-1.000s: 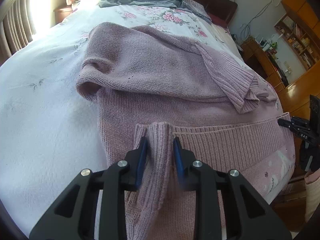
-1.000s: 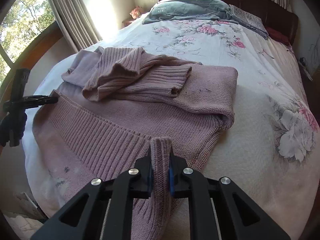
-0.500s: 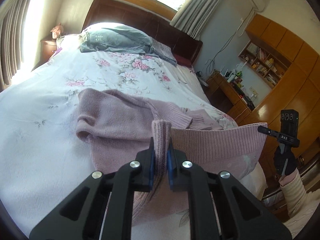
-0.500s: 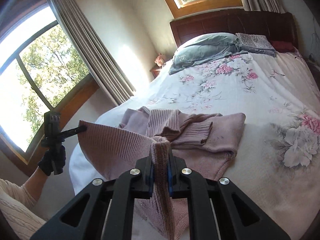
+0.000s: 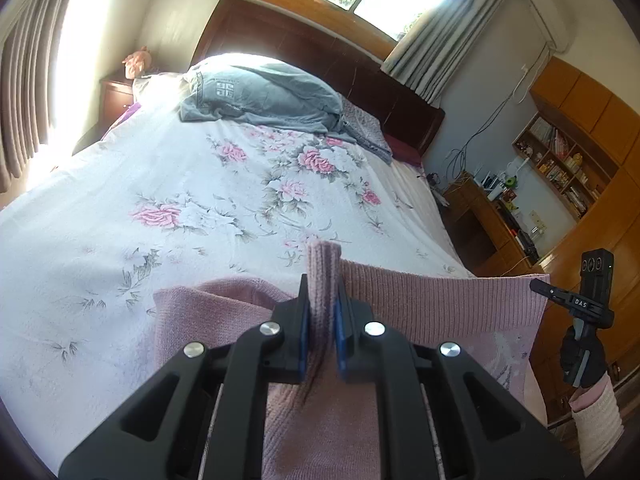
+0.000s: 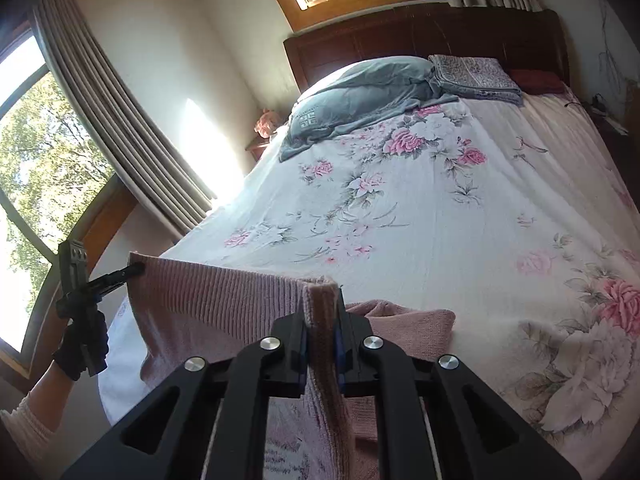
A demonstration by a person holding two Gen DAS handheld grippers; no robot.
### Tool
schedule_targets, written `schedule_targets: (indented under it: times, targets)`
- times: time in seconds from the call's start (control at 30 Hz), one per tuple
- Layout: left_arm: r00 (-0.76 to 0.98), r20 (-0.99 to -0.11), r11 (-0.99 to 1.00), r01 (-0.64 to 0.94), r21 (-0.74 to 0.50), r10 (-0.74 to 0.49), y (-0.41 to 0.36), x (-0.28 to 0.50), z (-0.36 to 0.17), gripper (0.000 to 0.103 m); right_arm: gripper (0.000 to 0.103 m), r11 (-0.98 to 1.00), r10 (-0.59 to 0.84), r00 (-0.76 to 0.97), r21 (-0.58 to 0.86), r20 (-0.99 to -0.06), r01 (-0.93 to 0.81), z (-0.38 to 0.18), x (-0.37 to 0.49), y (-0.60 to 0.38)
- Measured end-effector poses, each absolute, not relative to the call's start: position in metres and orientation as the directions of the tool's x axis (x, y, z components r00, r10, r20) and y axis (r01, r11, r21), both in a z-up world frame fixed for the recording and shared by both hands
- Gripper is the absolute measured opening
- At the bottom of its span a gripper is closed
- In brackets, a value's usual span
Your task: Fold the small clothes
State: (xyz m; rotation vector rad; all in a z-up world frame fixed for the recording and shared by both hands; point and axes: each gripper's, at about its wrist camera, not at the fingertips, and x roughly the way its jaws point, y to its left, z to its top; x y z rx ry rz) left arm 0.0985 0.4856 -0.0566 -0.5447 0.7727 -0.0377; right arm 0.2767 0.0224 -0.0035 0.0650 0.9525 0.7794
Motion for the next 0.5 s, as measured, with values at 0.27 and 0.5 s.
schedule_targets:
  times: [0.27,0.5]
  targets:
    - [0.589,-0.787,0.855,-0.299,-0.423,-0.183,0.501,0.114,-0.118,0.035,0.023,0.807,0.498,0.250,0.338,-0.831,-0.484,-0.083,0.301,0.034]
    - [0.599,-0.772,0.832,-0.304,-0.464,-0.212,0.504,0.046,-0.108,0.053,0.052,0.785,0.549,0.290,0.365,-0.784,-0.500,-0.055,0.257,0.000]
